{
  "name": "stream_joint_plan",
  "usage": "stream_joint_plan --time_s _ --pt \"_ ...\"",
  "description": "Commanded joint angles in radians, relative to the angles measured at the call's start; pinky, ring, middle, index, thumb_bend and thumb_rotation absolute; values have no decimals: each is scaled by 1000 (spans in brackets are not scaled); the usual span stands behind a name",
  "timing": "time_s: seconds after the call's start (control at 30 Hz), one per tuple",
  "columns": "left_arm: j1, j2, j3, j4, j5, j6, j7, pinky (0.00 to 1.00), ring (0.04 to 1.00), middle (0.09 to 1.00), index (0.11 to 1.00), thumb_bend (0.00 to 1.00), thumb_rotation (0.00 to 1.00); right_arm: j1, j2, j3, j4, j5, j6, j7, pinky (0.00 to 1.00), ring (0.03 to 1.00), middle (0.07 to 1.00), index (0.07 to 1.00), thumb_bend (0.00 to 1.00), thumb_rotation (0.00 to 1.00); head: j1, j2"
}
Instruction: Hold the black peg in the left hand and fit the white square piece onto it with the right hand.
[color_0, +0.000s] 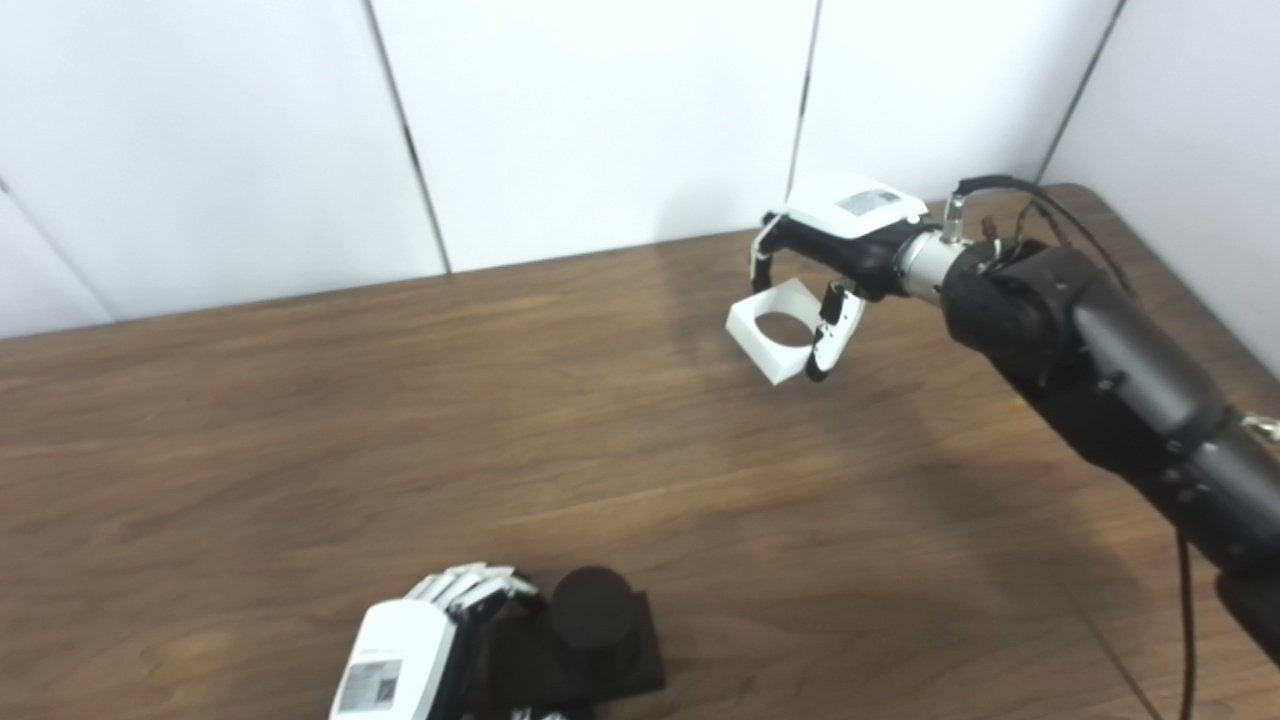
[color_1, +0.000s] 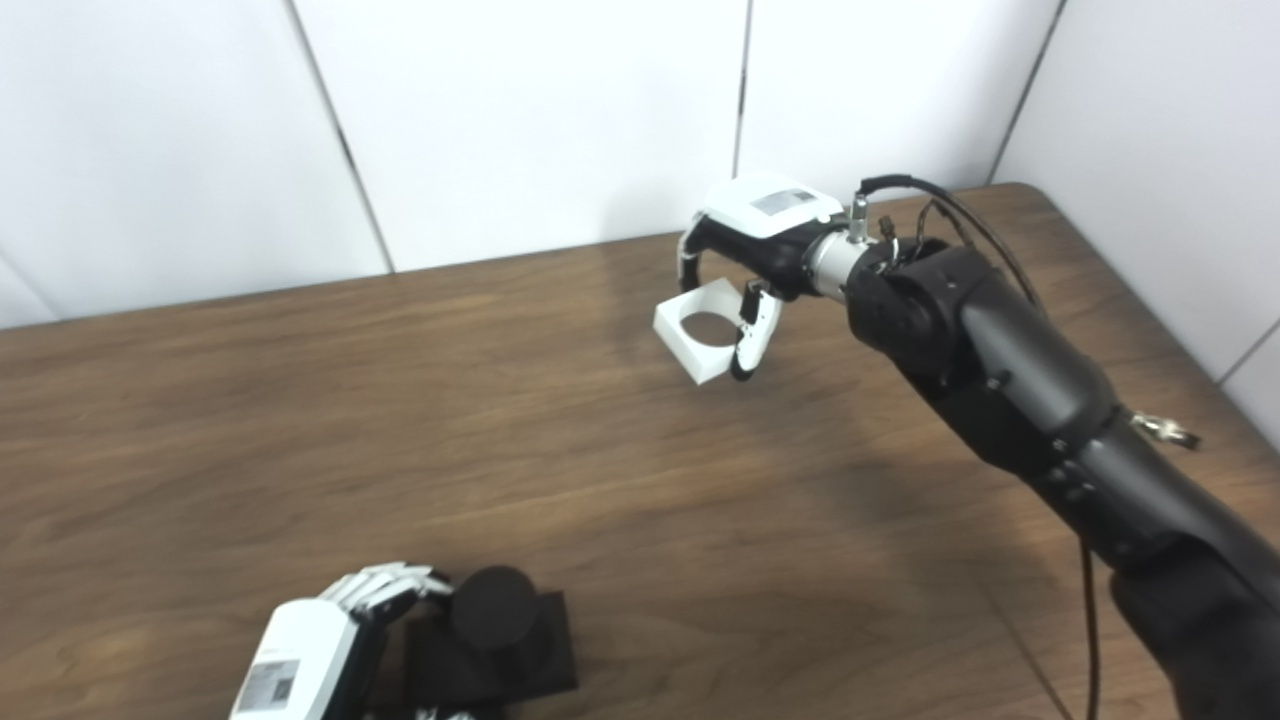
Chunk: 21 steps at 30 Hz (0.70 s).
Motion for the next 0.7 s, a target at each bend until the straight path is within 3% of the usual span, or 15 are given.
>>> stream_joint_plan --time_s 0.0,0.13,0.33,0.67 --pt "10 0 -16 11 10 11 -50 730 763 721 490 510 41 -28 -3 -18 -99 -2 38 60 835 911 769 484 522 128 10 9" --pt "6 -8 -19 8 18 21 -60 733 767 725 490 509 41 -9 49 -10 -227 -9 67 128 832 898 756 483 523 129 24 15" --pt "3 -20 -23 1 30 37 -79 723 772 729 490 509 41 28 129 -2 -352 4 54 182 810 870 727 481 524 130 38 25" --pt "-2 -28 -34 -12 39 54 -92 737 772 728 490 509 41 84 238 26 -465 3 59 270 842 870 728 481 524 129 49 35"
